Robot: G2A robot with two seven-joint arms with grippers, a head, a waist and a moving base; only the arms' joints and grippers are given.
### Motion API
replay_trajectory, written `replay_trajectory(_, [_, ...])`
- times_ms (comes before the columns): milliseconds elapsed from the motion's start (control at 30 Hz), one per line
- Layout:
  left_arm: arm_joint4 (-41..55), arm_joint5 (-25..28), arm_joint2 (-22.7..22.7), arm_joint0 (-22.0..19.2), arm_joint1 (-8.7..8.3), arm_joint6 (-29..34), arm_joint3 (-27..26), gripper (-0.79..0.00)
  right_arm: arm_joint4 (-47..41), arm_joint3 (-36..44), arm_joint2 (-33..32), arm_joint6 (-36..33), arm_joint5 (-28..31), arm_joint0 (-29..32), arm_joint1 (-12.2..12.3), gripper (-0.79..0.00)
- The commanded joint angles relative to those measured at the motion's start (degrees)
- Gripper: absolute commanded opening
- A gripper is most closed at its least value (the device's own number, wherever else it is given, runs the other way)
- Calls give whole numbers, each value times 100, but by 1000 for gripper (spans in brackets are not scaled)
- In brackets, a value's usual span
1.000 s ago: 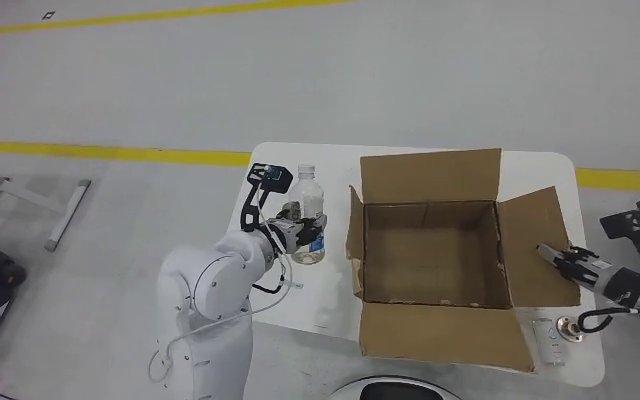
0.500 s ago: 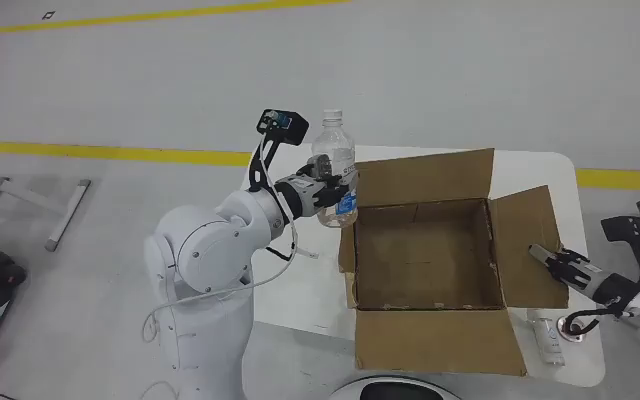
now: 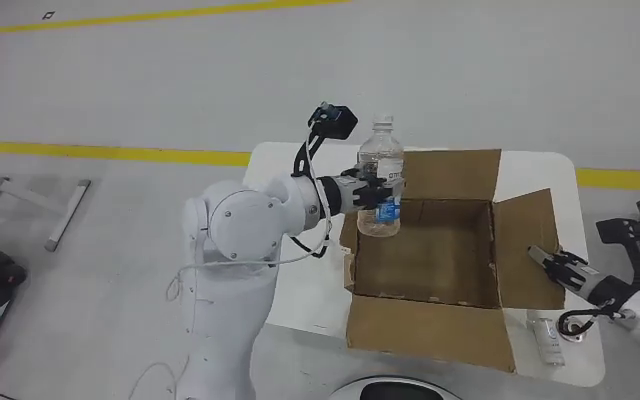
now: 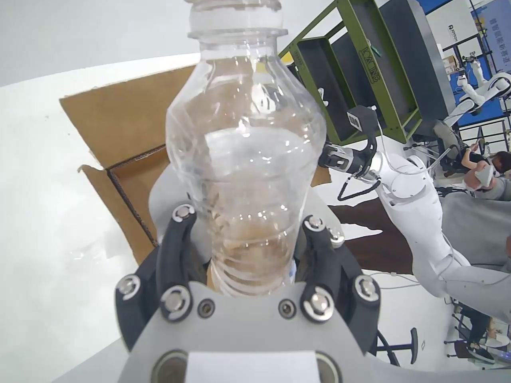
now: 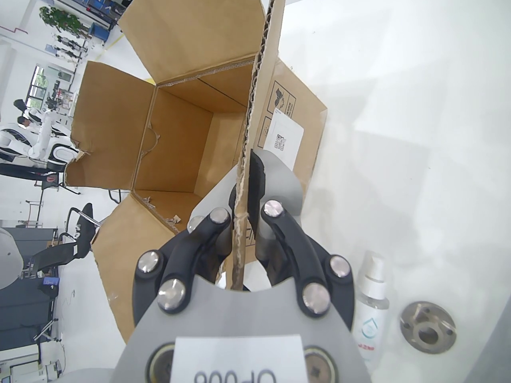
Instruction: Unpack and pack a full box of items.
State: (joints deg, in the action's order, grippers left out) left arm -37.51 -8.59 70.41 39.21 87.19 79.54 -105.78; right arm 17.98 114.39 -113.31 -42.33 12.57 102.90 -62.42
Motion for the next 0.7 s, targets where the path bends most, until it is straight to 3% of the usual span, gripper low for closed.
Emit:
replay_trajectory(0, [-1, 0, 0, 0, 0, -1, 0, -785, 0, 0, 0, 0, 0, 0, 0, -785])
replay_trajectory(267, [76, 7, -47, 227, -30, -220, -108, -785, -270, -75, 222, -19, -176, -53, -4, -785])
replay_trajectory(367, [180, -29, -308, 152, -32, 16, 102, -785, -404, -89, 373, -40, -296, -116, -7, -785])
replay_trajectory(667, [317, -336, -887, -36, 19, -450, 1148, -785, -576, -73, 512, 129, -711, -194, -12, -785])
